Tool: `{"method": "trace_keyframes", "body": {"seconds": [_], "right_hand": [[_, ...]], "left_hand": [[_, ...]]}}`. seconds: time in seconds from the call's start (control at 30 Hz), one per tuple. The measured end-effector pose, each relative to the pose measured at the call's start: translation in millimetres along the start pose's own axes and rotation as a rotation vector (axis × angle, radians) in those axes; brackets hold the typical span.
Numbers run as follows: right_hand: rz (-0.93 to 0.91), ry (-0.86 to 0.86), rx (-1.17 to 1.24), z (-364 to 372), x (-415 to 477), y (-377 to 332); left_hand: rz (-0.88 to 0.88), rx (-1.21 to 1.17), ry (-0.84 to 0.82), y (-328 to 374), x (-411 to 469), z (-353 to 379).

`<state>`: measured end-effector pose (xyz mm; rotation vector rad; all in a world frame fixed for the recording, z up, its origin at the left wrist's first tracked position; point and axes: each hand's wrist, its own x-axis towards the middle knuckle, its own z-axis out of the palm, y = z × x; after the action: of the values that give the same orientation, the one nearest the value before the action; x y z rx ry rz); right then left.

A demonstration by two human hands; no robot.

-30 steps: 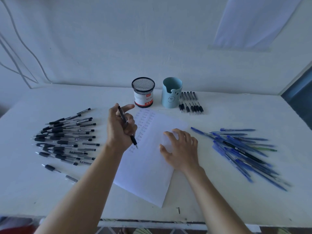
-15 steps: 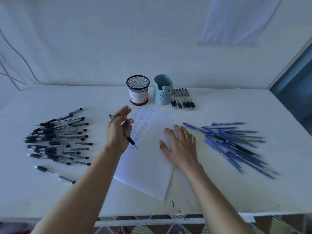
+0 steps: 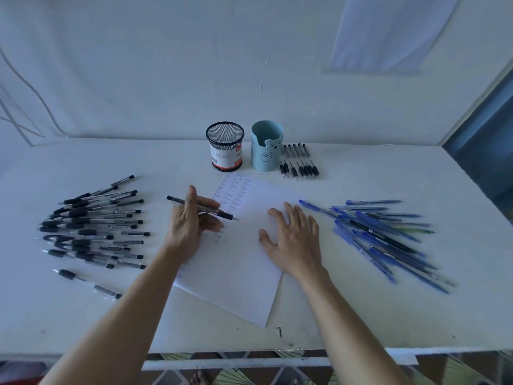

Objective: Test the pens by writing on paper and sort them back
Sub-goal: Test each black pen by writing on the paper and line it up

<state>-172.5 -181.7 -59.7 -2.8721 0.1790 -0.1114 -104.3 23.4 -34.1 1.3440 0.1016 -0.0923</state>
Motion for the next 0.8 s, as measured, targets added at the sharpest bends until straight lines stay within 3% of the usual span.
{"method": "trace_keyframes", "body": {"seconds": [0.17, 0.47, 0.8], "right_hand": [[0.008, 0.0, -0.002, 0.7, 0.9, -0.2], [0.016, -0.028, -0.022, -0.5, 0.9, -1.0], [-0.04, -0.112, -0.025, -4.1, 0.6, 0.9]], "left_hand": [[-0.013, -0.161, -0.035, -0.1, 4.3, -5.5], [-0.214, -0.677, -0.169, 25.8, -5.7, 1.5], [-0.167, -0.697, -0.137, 25.4, -8.1, -2.3]]}}
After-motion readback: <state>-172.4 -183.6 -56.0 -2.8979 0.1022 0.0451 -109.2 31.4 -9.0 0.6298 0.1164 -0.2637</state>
